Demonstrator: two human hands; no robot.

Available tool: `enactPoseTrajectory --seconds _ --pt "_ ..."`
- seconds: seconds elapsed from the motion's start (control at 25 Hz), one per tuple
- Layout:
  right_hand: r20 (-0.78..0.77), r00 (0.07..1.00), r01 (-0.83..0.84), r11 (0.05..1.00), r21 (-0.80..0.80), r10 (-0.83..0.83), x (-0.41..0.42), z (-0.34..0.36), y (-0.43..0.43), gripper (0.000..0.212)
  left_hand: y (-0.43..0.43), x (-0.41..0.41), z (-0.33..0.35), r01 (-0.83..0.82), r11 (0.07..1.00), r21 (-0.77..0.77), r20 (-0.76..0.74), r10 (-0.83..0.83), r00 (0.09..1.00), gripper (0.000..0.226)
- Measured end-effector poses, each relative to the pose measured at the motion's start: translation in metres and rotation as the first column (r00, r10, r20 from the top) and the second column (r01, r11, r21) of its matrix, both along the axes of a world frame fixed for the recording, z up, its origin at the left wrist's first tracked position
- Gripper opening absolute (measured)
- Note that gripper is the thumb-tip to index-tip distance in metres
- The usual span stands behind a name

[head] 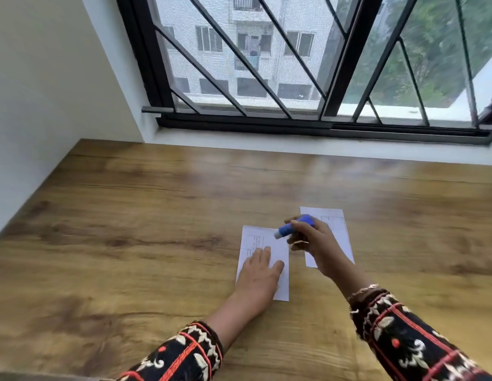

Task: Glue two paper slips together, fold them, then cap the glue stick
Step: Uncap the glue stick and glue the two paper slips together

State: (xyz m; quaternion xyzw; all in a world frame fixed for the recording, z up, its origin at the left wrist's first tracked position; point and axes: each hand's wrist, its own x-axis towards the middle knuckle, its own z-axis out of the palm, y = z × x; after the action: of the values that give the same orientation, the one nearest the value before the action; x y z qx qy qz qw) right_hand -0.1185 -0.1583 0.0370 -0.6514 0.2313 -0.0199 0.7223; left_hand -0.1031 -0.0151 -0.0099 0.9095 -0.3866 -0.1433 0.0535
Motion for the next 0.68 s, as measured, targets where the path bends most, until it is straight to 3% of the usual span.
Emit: enactPoseTrajectory --seconds 0.08,0.36,0.68 --pt "-0.003 0.991 -0.13 0.971 -0.203 0.132 0.023 -0.003 0.004 0.006 -0.002 0.002 0.003 0.023 0.992 0.126 -0.064 -0.015 0.998 0.048" --pt "-0.101 0.937 -0.327 0.742 -0.585 0.333 0.077 -0.021 0.023 0.005 -0.005 0.009 0.004 0.058 0.983 0.176 -0.103 -0.041 0.994 0.051" --pt "-0.167 0.914 -0.382 0.648 -0.659 0.368 0.09 -0.028 0.025 0.01 -0.002 0.014 0.01 0.092 0.982 0.165 -0.145 -0.068 0.987 0.052"
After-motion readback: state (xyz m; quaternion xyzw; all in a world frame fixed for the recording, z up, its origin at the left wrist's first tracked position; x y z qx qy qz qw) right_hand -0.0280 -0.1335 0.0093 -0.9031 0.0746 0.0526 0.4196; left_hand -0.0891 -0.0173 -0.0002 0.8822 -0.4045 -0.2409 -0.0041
